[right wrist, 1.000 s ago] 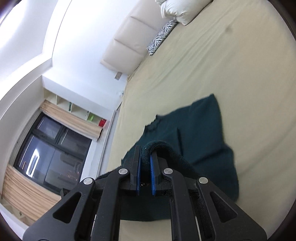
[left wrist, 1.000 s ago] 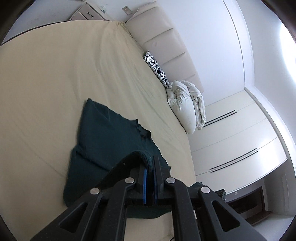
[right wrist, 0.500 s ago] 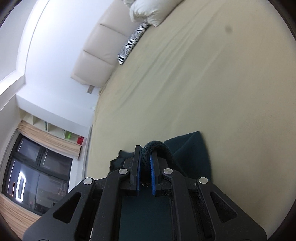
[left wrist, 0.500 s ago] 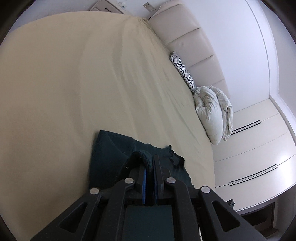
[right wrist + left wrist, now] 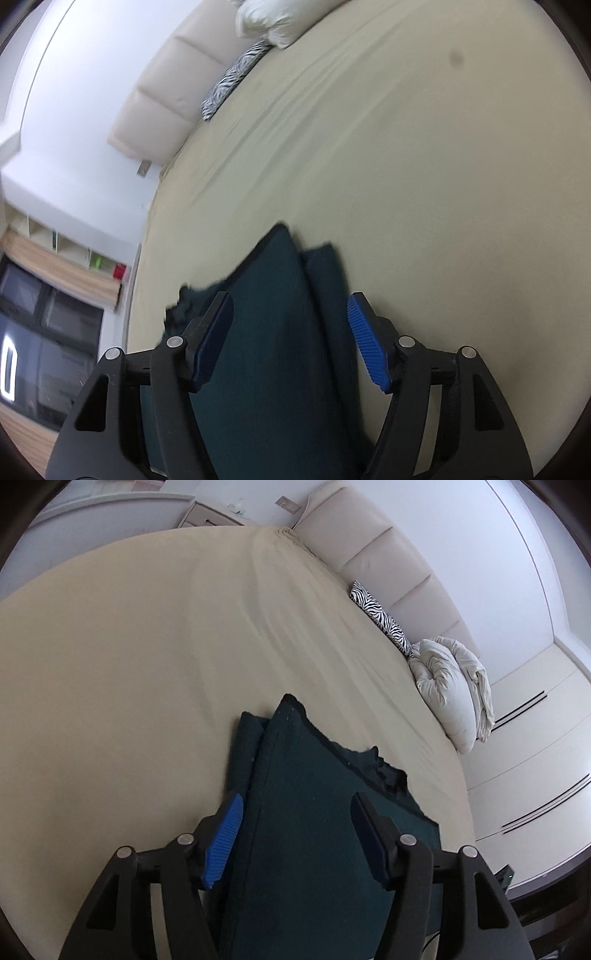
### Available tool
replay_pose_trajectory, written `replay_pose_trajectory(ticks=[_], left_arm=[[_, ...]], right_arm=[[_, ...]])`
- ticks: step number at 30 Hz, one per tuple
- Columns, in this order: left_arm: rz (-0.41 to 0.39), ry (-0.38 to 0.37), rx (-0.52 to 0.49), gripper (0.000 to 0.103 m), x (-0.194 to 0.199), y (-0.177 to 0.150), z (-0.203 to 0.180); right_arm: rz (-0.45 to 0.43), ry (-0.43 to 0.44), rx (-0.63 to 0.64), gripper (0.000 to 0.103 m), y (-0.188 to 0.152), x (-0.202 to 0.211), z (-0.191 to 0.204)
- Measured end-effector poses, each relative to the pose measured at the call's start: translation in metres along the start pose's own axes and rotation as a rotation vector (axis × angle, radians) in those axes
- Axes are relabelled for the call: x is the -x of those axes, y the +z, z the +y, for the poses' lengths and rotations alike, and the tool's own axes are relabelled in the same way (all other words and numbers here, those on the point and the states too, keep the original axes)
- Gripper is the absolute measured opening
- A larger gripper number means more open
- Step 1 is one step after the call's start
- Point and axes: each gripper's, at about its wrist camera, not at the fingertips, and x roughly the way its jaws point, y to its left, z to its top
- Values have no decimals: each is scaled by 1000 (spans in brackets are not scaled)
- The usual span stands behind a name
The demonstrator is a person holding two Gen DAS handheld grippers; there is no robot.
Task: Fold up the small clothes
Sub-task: 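Grasp the folded edge of the sweater with both grippers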
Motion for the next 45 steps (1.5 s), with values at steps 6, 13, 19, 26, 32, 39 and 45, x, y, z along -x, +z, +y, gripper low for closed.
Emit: replay_pose_trajectory(ticks=[6, 13, 19, 26, 32, 39, 45], left_arm=[[6, 73, -72, 63, 19, -46, 14], [-7, 150, -165, 58, 22, -76, 13], [-14, 188, -237, 47, 23, -91, 11], [-47, 198, -254, 38, 30, -93, 13], [-54, 215, -264, 24, 29, -96, 14], [-80, 256, -296, 11, 32, -99, 8], [-91, 271, -322, 9, 36, -101, 1]], right_arm=[[-8, -84, 192, 64, -45, 36, 25], [1, -184, 272, 63, -85, 52, 12], [11, -199, 262, 58, -99, 55, -5], [-11, -232, 322, 41, -112, 66, 1], [-22, -265, 386, 32, -121, 71, 7], [-38, -292, 407, 12, -122, 77, 7], [-67, -311, 450, 9, -125, 89, 18]])
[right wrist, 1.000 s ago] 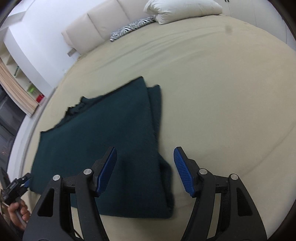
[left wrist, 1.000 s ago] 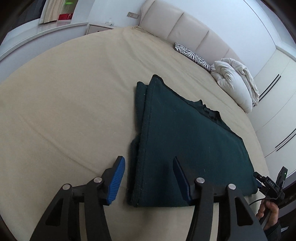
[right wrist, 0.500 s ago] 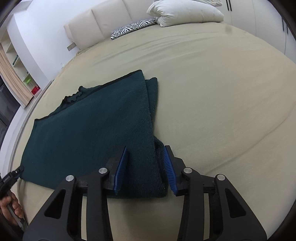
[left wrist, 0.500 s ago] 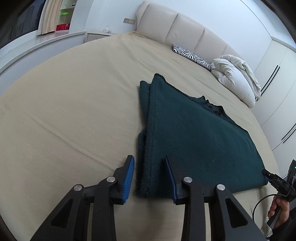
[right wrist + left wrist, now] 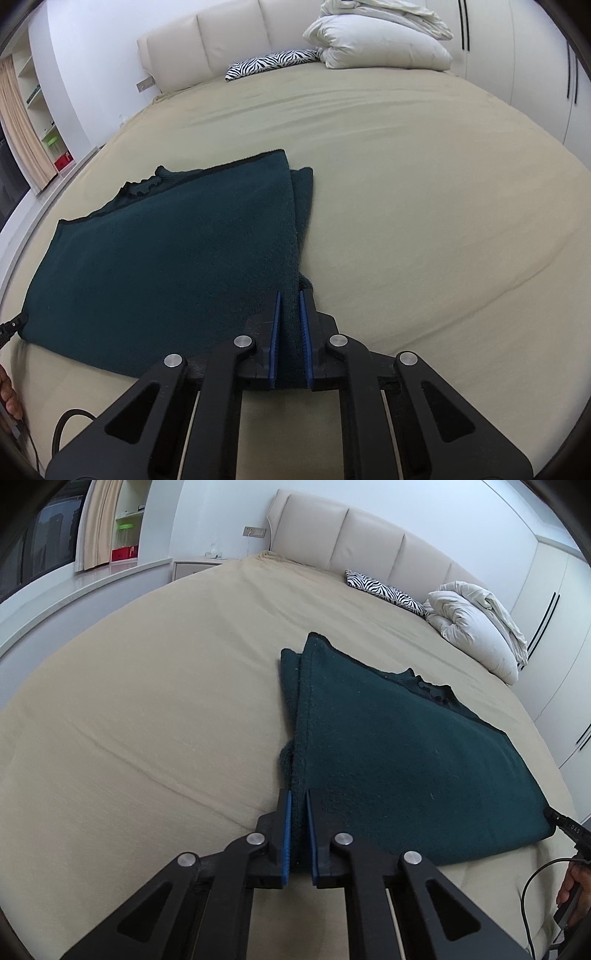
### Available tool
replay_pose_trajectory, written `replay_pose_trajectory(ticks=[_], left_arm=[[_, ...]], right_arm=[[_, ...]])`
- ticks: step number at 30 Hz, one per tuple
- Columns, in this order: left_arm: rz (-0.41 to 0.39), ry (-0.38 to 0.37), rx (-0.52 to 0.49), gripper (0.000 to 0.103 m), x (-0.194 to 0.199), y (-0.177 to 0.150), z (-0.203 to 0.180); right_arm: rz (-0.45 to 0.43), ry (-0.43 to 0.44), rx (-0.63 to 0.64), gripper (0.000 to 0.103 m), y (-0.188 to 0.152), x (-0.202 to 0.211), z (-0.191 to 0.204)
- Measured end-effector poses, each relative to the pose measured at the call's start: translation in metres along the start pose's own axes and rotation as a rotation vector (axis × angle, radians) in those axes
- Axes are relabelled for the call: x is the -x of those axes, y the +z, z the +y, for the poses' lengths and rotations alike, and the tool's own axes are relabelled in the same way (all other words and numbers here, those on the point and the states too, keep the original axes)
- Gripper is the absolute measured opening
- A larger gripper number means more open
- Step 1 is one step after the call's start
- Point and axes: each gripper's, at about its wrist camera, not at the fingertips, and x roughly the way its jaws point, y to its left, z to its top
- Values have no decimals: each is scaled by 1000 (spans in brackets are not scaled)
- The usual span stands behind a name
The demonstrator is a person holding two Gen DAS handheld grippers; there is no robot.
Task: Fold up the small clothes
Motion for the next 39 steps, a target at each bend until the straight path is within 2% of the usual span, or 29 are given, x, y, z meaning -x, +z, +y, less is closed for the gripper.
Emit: replay_pose_trajectory(ticks=[14, 24, 39], left_arm=[[-9, 18, -55, 8, 13, -9, -7], [36, 0, -37, 8, 9, -22, 2], [59, -4, -31, 8, 7, -28, 6]], right_arm=[[-7, -22, 12, 6, -17, 19, -1], [7, -17, -27, 5, -30, 21, -10], [37, -17, -60, 5, -44, 13, -18]])
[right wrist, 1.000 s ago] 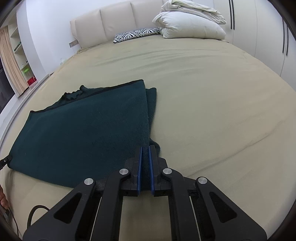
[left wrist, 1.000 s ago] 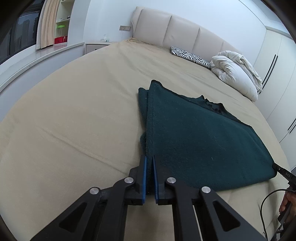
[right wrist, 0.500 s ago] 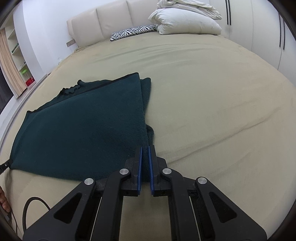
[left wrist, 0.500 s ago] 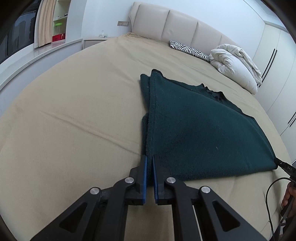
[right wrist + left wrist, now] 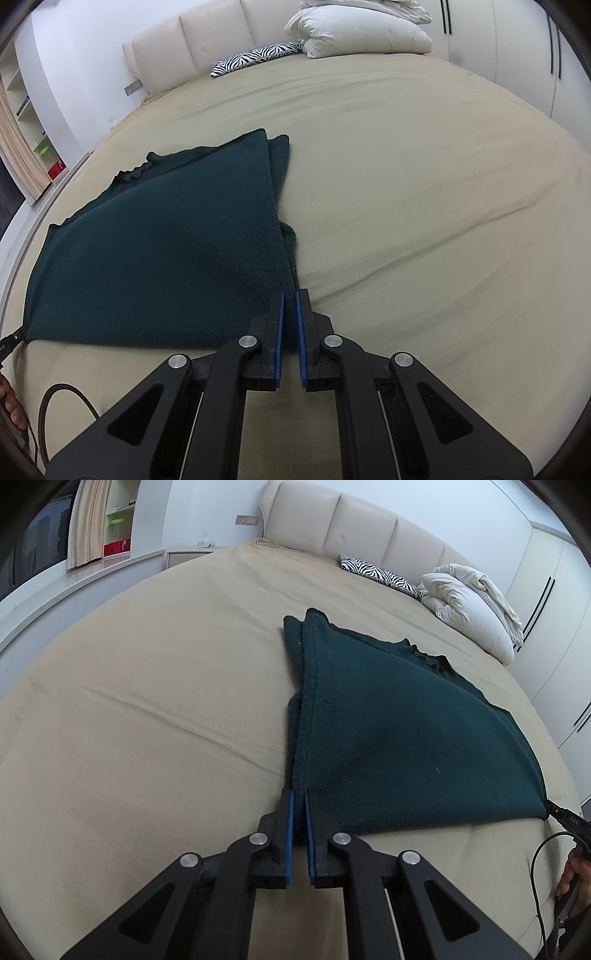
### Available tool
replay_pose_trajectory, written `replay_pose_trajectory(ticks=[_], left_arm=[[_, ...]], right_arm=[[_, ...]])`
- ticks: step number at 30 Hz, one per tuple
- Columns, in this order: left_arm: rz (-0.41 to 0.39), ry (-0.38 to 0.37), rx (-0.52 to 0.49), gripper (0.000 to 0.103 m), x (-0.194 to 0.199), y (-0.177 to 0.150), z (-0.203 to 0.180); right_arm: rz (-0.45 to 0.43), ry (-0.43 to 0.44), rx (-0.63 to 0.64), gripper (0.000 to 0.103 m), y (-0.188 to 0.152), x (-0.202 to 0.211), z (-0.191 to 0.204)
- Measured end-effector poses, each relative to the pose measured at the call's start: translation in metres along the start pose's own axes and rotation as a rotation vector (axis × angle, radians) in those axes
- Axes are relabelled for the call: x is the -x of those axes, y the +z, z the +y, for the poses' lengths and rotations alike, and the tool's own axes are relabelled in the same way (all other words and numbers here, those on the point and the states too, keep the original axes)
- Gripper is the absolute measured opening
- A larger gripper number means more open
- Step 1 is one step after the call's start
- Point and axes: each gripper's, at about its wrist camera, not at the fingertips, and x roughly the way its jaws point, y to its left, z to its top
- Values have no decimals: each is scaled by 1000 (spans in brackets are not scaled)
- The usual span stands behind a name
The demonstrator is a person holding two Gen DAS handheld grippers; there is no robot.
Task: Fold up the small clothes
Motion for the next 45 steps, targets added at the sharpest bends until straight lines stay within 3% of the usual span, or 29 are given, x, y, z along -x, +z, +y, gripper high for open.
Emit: replay_pose_trajectory(ticks=[12, 16, 18, 20, 24, 25, 26, 28, 32, 36, 43, 45], left_arm=[[2, 12, -11, 9, -1, 1, 0], [12, 13, 33, 24, 2, 4, 6], [8, 27, 54, 33, 9, 5, 8], [-5, 49, 73, 34, 20, 8, 9], [-76, 62, 27, 34, 38, 29, -7], [-87, 57, 6, 34, 39, 35, -14], [-100, 48, -21, 35, 38, 44, -23], [-127, 41, -79, 39, 29, 65, -45], [-167, 38, -159, 41, 0, 105, -75], [-178, 29, -221, 42, -39, 138, -99], [-41, 73, -159, 42, -120, 140, -83], [-39, 29, -94, 43, -128, 137, -64]], right_arm=[[38, 64, -34, 7, 3, -8, -10], [49, 66, -56, 8, 4, -5, -11], [37, 64, -95, 14, 6, 2, -16], [5, 38, -151, 24, 10, 14, -25], [-78, 47, -168, 29, 26, 38, -24], [-94, 72, -164, 37, 31, 41, -19], [-117, 104, -161, 53, 38, 43, -12], [-151, 177, -139, 60, 54, 41, 7], [-104, 388, -141, 60, 91, 5, 52], [-33, 484, -163, 60, 116, -44, 92], [127, 608, -264, 60, 131, -138, 132], [146, 601, -324, 56, 126, -169, 123]])
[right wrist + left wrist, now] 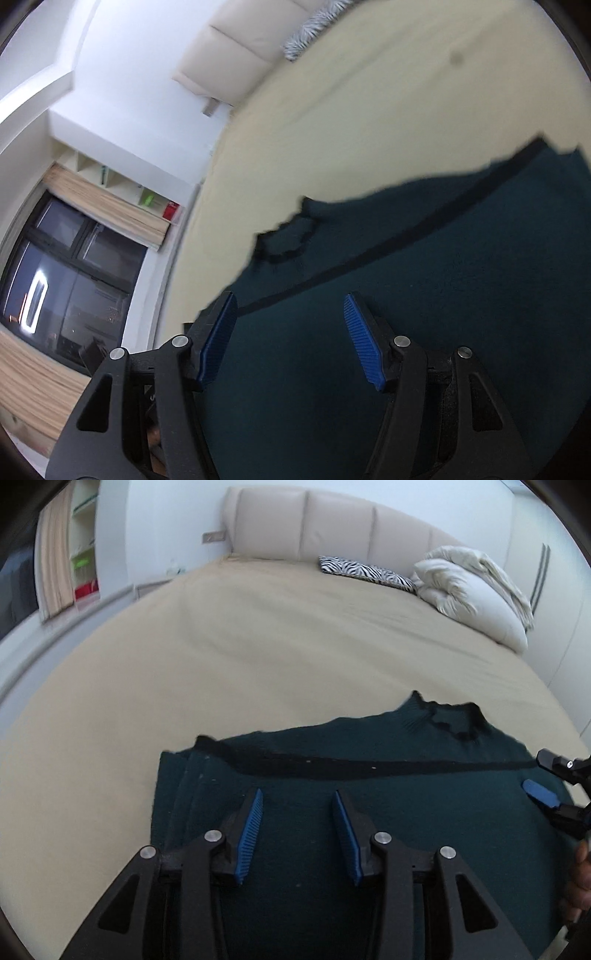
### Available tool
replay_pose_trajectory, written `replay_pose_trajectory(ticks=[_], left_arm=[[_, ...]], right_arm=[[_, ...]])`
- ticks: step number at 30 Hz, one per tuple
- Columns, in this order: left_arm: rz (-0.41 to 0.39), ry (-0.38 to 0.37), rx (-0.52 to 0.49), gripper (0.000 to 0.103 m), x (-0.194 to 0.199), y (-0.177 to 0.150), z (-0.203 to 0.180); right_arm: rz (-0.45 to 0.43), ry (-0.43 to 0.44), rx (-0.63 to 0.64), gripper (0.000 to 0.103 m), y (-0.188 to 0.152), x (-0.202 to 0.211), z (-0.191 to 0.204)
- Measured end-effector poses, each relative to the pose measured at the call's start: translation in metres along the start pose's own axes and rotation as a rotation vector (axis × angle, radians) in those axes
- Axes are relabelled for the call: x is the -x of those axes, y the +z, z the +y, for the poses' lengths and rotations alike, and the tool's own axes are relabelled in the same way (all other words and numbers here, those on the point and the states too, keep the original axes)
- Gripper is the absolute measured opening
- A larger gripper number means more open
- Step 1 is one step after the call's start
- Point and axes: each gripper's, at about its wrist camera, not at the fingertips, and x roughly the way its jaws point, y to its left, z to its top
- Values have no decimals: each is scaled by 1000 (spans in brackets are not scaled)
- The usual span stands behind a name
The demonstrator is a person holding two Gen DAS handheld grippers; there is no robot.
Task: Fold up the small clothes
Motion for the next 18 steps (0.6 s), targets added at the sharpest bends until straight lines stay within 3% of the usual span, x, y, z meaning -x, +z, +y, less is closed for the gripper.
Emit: replay_pose_trajectory(ticks=[2, 3, 5, 9, 14, 18], left_arm=[[-8, -56, 45, 44, 3, 2, 11], [-11, -90, 62, 45, 3, 2, 17], [-16, -153, 109, 45, 1, 0, 31], [-26, -233, 187, 44, -3, -1, 49], [-31, -191, 146, 44, -2, -4, 41], [-33, -167, 127, 44, -5, -4, 35]], right_arm=[[-34, 66, -76, 34, 8, 0, -26], [-54, 94, -134, 30, 13, 5, -43], [-107, 138, -183, 29, 22, 18, -65], [-207, 70, -174, 29, 33, 44, -83], [-344, 63, -234, 27, 26, 69, -104], [-389, -46, -195, 28, 15, 75, -92]])
